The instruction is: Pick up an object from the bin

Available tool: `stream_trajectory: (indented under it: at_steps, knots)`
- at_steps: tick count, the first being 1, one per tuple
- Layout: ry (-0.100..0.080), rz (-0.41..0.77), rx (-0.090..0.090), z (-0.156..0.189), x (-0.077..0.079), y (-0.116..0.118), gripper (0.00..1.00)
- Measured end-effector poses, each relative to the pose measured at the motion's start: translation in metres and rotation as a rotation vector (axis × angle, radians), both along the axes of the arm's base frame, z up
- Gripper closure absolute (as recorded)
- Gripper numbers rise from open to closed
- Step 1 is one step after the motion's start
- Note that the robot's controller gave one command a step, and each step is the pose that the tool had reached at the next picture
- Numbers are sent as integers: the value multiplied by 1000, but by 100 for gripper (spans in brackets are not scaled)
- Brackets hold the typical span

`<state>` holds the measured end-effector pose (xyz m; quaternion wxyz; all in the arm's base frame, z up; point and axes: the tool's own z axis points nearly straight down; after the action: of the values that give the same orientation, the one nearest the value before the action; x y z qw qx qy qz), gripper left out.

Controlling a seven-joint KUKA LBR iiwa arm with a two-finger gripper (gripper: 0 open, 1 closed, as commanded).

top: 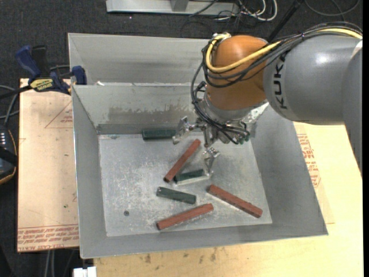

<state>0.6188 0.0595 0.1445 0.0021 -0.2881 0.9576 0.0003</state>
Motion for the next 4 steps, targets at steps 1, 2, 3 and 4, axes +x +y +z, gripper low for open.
stream_trajectory:
  at_steps: [1,2,3,4]
  knots:
    - [1,-96,1,-50,4,-2,0]
    - [-15,258,4,-65,16,0,100]
    - [-15,257,4,-64,16,0,100]
    - [-14,257,4,-62,16,0,100]
